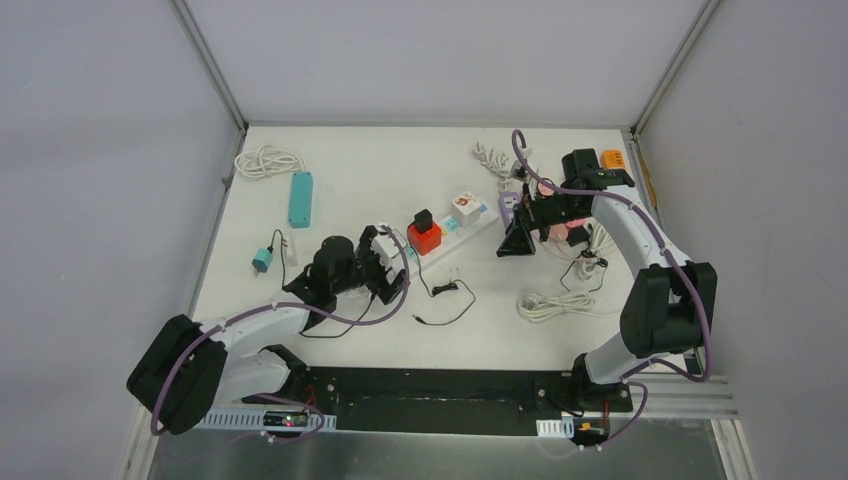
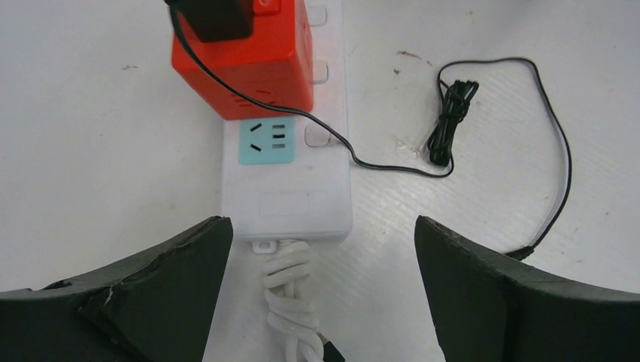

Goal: Pull the plug off the socket
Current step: Remove the plug from the socket.

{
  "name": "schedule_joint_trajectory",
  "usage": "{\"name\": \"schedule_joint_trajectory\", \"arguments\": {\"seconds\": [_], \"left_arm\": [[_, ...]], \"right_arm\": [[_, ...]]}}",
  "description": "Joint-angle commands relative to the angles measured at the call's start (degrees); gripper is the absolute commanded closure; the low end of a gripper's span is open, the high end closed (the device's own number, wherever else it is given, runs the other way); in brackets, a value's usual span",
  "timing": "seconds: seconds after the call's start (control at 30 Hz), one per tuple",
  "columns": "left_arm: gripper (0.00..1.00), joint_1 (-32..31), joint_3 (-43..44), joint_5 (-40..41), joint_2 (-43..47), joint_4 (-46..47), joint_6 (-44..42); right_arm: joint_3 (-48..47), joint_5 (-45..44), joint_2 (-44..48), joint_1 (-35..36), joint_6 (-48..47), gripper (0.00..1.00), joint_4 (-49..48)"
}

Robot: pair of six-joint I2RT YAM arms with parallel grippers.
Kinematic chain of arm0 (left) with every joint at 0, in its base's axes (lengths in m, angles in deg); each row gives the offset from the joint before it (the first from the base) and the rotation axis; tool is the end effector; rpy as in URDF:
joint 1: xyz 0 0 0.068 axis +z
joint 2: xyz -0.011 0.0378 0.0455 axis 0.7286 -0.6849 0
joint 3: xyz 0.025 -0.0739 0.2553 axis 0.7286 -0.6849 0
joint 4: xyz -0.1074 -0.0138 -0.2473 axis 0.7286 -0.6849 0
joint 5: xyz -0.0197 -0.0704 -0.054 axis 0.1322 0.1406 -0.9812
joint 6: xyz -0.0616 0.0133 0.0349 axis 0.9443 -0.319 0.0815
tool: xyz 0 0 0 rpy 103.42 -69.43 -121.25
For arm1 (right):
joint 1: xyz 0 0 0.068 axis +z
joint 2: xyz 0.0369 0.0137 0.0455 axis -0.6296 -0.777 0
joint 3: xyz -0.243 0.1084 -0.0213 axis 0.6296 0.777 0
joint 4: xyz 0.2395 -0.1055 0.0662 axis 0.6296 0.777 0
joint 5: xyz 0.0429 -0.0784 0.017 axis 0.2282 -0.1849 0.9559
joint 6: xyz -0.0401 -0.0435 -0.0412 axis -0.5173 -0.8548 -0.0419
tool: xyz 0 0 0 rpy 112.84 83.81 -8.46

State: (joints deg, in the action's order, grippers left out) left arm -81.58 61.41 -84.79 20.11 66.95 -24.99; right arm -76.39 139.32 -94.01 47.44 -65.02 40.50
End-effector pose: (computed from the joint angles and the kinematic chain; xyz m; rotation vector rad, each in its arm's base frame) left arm 0.1953 -0.1603 0.1761 1.0263 1.6530 -0.5620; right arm 0.2940 0.0944 0.2555 -1.1696 2.0684 1.1541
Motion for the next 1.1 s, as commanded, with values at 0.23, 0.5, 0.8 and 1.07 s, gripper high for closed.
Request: {"name": "schedule_joint_trajectory", "arguments": {"seconds": [0.23,0.5,0.8,1.07], "left_arm": [[0.06,0.26,2.46,-2.82,-14.24,12.62,-6.99],[0.06,0.53,3.52,-1.33,-22.47,18.23,-5.71],[0.01,0.45,3.4,2.83,-20.32,14.58,-4.56],[0.01,0.44,7.03,4.27,-15.51,4.87,-2.19]], "right_arm": [[-1.9,1.74,0.14,-0.16,-1.92,0.05,0.28],[-1.91,1.28,0.25,-0.26,-2.02,0.05,0.33],[-1.97,0.96,-0.28,-0.3,-2.17,0.05,0.36],[-1.93,0.62,-0.46,-0.28,-2.17,0.05,0.47]]}}
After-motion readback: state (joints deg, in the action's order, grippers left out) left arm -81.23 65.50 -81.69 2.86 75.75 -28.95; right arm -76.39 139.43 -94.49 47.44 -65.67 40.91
